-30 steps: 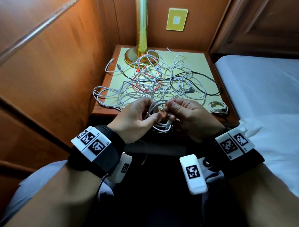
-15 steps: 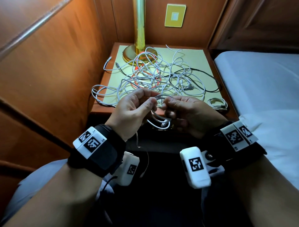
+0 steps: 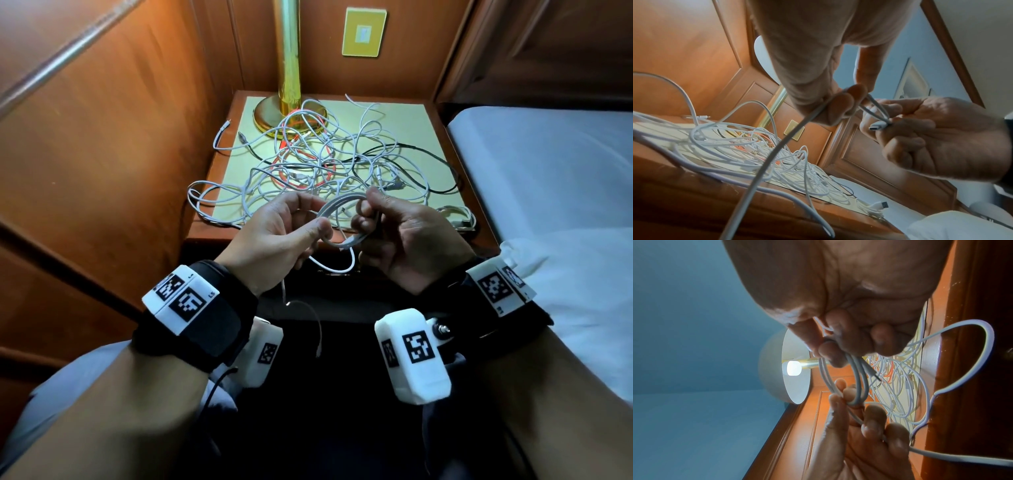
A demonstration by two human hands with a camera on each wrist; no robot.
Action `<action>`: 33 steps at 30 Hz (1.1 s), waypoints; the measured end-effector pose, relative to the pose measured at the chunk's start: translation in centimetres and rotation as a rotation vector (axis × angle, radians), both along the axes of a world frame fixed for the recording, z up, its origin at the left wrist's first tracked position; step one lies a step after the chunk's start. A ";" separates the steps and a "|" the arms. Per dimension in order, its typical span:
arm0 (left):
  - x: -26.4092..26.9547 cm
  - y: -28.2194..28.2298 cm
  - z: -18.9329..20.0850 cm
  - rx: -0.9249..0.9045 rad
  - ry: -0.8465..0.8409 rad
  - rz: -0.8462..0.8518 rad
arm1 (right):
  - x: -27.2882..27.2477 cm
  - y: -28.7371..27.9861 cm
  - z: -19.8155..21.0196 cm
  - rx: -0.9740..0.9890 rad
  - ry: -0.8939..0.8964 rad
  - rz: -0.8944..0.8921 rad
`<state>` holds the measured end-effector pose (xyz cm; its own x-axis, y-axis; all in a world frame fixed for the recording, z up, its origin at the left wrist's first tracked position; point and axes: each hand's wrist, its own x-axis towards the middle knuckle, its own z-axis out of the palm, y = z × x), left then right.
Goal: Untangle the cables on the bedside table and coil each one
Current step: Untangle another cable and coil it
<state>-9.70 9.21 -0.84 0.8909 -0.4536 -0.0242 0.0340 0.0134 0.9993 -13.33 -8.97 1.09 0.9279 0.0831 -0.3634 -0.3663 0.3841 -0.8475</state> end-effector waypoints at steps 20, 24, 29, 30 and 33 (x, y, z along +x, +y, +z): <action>1.3 2.7 0.5 0.085 -0.310 0.292 | 0.1 -1.5 0.9 0.166 -0.097 -0.057; 2.3 3.6 0.6 0.078 -0.414 0.491 | 0.0 -1.8 0.8 0.153 -0.132 -0.026; 1.0 1.1 -0.5 -0.015 -0.314 0.436 | -0.1 -0.2 0.1 0.081 -0.161 0.091; 0.8 0.6 -0.7 -0.010 -0.307 0.416 | -0.2 0.2 0.0 0.040 -0.168 0.106; 0.4 -0.1 -0.6 -0.070 -0.215 0.376 | -0.2 1.0 -0.2 -0.040 -0.203 0.121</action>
<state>-9.33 9.14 -1.43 0.9758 -0.0912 0.1989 -0.1947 0.0529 0.9794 -13.55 -7.94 0.89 0.9664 0.1873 -0.1761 -0.2286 0.3124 -0.9220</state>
